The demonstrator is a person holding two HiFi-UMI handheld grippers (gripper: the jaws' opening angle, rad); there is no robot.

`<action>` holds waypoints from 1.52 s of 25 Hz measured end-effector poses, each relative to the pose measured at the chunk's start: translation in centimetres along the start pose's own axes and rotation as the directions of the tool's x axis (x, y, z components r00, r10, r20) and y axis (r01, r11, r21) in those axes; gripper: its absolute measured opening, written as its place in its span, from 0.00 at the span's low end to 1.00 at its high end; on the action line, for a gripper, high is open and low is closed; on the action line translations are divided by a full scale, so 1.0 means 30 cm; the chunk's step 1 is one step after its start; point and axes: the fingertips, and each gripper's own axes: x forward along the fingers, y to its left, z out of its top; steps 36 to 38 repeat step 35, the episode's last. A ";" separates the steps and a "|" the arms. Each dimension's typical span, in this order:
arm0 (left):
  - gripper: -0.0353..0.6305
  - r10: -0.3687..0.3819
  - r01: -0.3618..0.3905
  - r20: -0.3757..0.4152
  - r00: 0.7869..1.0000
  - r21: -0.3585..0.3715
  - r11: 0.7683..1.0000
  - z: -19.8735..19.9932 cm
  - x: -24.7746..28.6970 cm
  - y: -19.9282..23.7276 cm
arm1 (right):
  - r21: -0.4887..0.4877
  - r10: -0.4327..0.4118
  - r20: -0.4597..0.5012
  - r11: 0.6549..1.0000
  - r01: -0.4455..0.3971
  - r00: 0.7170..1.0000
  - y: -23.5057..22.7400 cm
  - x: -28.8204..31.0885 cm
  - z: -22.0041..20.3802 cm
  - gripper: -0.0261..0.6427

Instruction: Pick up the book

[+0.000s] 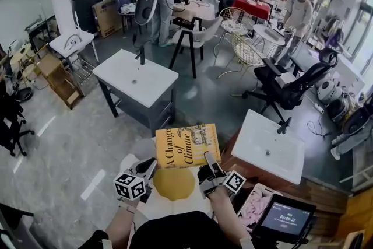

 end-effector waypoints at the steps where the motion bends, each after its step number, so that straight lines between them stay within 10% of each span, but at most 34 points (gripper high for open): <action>1: 0.08 0.000 0.000 0.000 1.000 0.001 1.000 0.005 0.001 -0.018 | -0.001 0.002 -0.001 1.000 -0.002 1.000 0.013 -0.008 0.010 0.28; 38: 0.08 0.026 -0.027 -0.013 1.000 -0.020 0.999 -0.020 0.013 0.008 | 0.025 -0.009 -0.013 1.000 0.009 1.000 -0.030 0.015 0.011 0.28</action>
